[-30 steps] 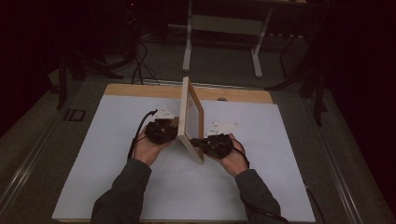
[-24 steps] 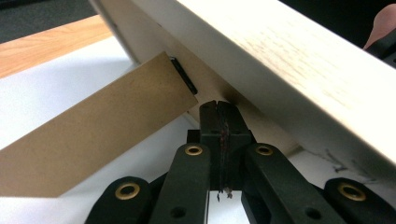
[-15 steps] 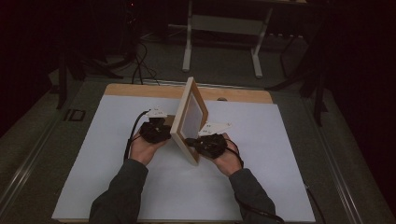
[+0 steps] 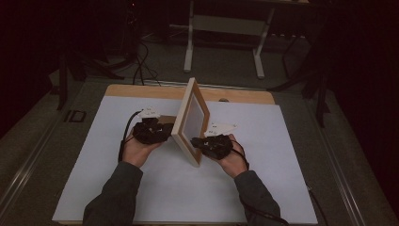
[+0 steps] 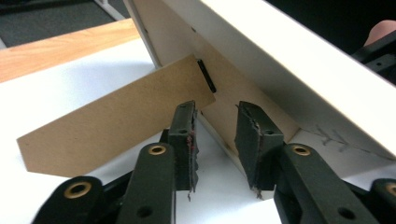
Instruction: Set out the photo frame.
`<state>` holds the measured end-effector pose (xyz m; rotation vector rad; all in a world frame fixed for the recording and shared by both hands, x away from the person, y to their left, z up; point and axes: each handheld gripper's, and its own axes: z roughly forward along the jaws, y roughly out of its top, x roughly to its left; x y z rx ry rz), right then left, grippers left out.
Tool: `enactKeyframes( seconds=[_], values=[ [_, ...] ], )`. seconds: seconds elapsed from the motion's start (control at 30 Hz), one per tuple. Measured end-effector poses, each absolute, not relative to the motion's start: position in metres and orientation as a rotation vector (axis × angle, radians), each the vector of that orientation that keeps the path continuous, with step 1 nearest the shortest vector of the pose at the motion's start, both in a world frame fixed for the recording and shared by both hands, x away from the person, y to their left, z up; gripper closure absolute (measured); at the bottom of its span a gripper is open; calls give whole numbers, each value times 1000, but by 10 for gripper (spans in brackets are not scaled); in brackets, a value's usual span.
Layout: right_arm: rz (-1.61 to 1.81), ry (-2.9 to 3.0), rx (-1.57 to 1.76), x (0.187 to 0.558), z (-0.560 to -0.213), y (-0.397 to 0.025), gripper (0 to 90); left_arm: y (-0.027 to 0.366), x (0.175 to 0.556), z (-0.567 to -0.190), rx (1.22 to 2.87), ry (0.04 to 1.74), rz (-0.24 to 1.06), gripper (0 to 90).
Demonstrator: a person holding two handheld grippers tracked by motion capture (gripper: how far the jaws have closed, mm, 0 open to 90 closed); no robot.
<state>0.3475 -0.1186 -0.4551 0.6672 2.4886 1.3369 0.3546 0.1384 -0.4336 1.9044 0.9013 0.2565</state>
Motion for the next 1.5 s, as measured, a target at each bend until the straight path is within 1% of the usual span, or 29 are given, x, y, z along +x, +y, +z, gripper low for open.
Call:
enactKeyframes(
  seconds=[0.07,0.27,0.43,0.8,0.93,1.03,1.2,1.3,1.37,1.5],
  values=[
    [1330,2485,676,348,-456,-121,811,142,354,-432,1891,898,234,628],
    [1330,2477,692,349,-457,-126,784,147,350,-430,1891,901,244,575],
    [1326,2460,722,350,-458,-130,730,151,344,-431,1890,916,252,487],
    [1338,2459,741,353,-459,-139,650,161,330,-436,1919,930,258,424],
    [1337,2453,757,354,-461,-142,616,159,323,-432,1919,920,278,382],
    [1319,2429,790,355,-461,-145,576,157,319,-430,1927,916,304,328],
    [1309,2411,831,357,-462,-150,545,153,311,-425,1922,899,316,267],
    [1294,2418,826,357,-464,-150,532,150,308,-423,1921,890,322,212],
    [1291,2420,825,357,-464,-150,524,147,306,-423,1918,890,325,194],
    [1288,2419,833,357,-465,-151,519,144,306,-421,1910,894,329,188]
  ],
)
